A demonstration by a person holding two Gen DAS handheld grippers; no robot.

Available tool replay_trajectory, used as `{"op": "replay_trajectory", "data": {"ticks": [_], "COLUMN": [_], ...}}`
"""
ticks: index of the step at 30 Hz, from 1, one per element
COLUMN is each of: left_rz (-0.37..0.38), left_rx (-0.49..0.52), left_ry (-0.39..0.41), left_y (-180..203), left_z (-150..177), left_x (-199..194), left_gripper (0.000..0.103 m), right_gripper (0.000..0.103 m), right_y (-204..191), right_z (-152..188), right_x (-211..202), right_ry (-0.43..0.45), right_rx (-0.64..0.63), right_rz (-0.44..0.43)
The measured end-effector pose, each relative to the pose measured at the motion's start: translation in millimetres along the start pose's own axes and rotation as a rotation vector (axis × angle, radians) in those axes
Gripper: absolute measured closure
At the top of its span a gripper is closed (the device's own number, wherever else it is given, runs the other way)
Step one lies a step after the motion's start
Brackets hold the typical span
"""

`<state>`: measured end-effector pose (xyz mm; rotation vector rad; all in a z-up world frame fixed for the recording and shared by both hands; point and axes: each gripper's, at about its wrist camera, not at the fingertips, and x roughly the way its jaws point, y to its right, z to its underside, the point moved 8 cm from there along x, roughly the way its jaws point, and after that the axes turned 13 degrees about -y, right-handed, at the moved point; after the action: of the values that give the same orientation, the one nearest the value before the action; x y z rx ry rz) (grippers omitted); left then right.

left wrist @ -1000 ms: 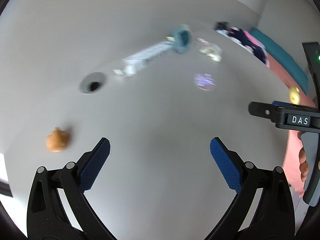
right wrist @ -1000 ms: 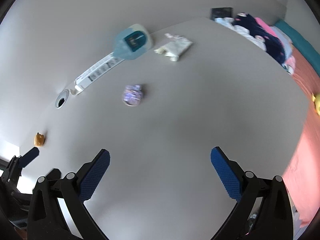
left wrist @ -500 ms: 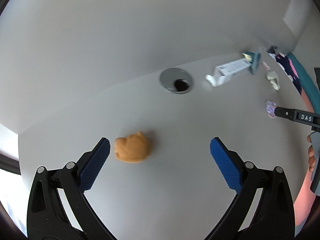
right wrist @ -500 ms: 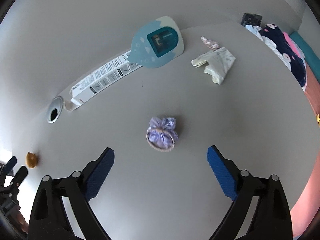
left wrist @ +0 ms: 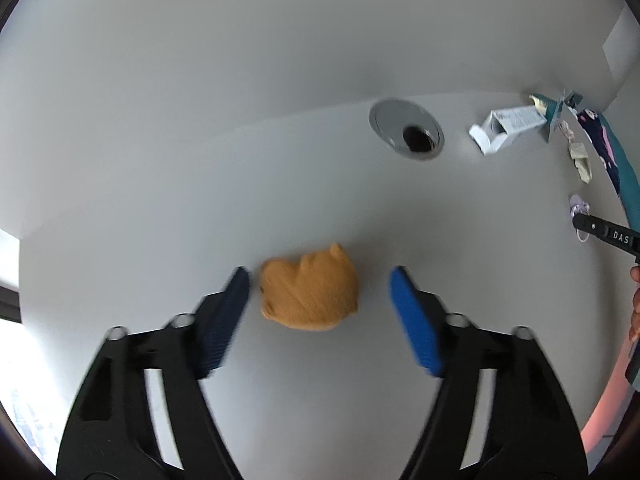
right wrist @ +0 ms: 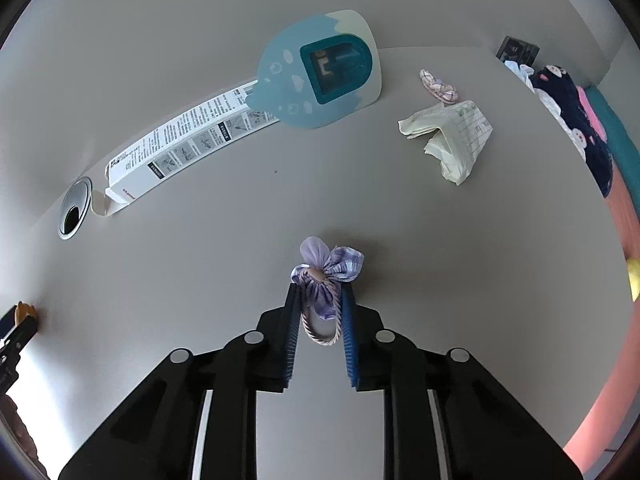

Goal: Collect trash
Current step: 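Grasp the orange plush with the left tool while the right tool grasps the purple bow, then carry orange plush and purple bow over the black bin and release both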

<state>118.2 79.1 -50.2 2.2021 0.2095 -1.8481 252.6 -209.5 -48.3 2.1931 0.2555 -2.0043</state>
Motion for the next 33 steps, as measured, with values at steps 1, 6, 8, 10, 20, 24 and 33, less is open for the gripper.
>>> {"op": "replay_trajectory", "data": {"ticks": [1, 6, 8, 10, 20, 24, 33], "left_rz": [-0.020, 0.010, 0.015, 0.030, 0.072, 0.098, 0.150], "left_rx": [0.009, 0.030, 0.027, 0.041, 0.226, 0.325, 0.544], "left_ry": [0.007, 0.021, 0.030, 0.039, 0.067, 0.068, 0.076], "left_y": [1.1, 10.4, 12.2, 20.4, 115.7, 171.9, 291.4], "left_z": [1.2, 2.4, 3.1, 6.8, 43.1, 67.4, 127.4], "left_x": [-0.4, -5.1, -7.5, -12.9, -29.4, -31.5, -41.7], "left_gripper": [0.045, 0.057, 0.057, 0.057, 0.057, 0.057, 0.057], "right_gripper": [0.084, 0.088, 0.088, 0.088, 0.089, 0.089, 0.089], "right_y": [-2.5, 2.1, 7.0, 12.4, 66.8, 101.1, 194.9], "right_z": [2.3, 14.3, 21.2, 27.7, 79.8, 105.6, 197.5], "right_x": [-0.9, -9.0, -16.2, -22.8, -63.2, -72.6, -88.1], "right_ry": [0.002, 0.014, 0.024, 0.034, 0.099, 0.122, 0.162], "right_rx": [0.000, 0.008, 0.016, 0.021, 0.099, 0.147, 0.312], "right_rz": [-0.007, -0.030, -0.039, -0.043, -0.062, -0.066, -0.043]}}
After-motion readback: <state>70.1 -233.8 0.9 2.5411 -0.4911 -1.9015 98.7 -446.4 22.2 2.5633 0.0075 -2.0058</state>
